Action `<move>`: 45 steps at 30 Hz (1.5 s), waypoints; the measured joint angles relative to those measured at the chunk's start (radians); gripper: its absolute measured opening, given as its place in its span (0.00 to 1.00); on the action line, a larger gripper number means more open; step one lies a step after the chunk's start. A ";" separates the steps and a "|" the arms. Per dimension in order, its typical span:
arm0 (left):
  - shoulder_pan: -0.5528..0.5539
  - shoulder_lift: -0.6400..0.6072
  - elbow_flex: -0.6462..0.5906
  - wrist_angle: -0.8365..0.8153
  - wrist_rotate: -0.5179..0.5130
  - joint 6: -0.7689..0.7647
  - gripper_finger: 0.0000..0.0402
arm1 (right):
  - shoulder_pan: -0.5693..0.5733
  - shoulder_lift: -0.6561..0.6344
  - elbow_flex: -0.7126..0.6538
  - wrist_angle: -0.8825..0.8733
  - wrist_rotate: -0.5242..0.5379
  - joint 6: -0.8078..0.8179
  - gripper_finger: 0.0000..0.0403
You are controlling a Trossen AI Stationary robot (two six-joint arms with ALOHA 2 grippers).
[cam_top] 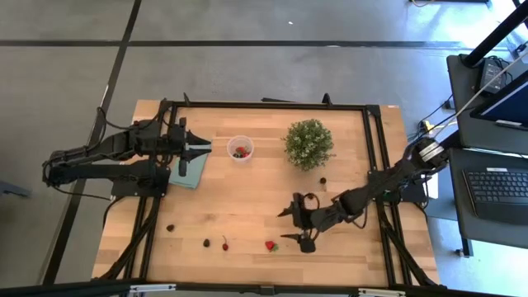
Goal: Pick and placing Produce into tupperware
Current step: Put the red strawberry into the transparent container
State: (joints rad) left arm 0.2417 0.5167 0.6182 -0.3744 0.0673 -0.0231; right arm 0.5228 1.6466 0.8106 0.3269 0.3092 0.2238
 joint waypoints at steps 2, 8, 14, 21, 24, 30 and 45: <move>0.000 0.002 0.000 -0.003 0.000 0.000 0.27 | 0.003 0.059 0.047 -0.001 -0.005 -0.021 0.78; 0.000 0.008 0.000 -0.013 -0.002 0.000 0.24 | 0.006 0.235 0.189 -0.003 -0.100 -0.087 0.78; 0.000 0.015 0.000 -0.027 -0.004 -0.020 0.23 | 0.011 0.342 0.272 -0.008 -0.197 -0.099 0.78; 0.000 0.015 0.000 -0.068 -0.004 -0.027 0.21 | 0.011 0.344 0.242 -0.036 -0.199 -0.108 0.78; 0.000 0.015 0.000 -0.068 -0.004 -0.027 0.21 | 0.010 0.344 0.231 -0.041 -0.198 -0.134 0.78; 0.000 0.015 0.000 -0.067 -0.004 -0.027 0.23 | 0.008 0.382 0.230 -0.023 -0.180 -0.147 0.78; 0.000 0.015 0.000 -0.066 -0.004 -0.029 0.31 | -0.008 0.438 0.233 0.005 -0.165 -0.071 0.69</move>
State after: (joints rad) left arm 0.2417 0.5312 0.6182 -0.4404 0.0635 -0.0524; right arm 0.5149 2.0845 1.0439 0.3316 0.1438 0.1524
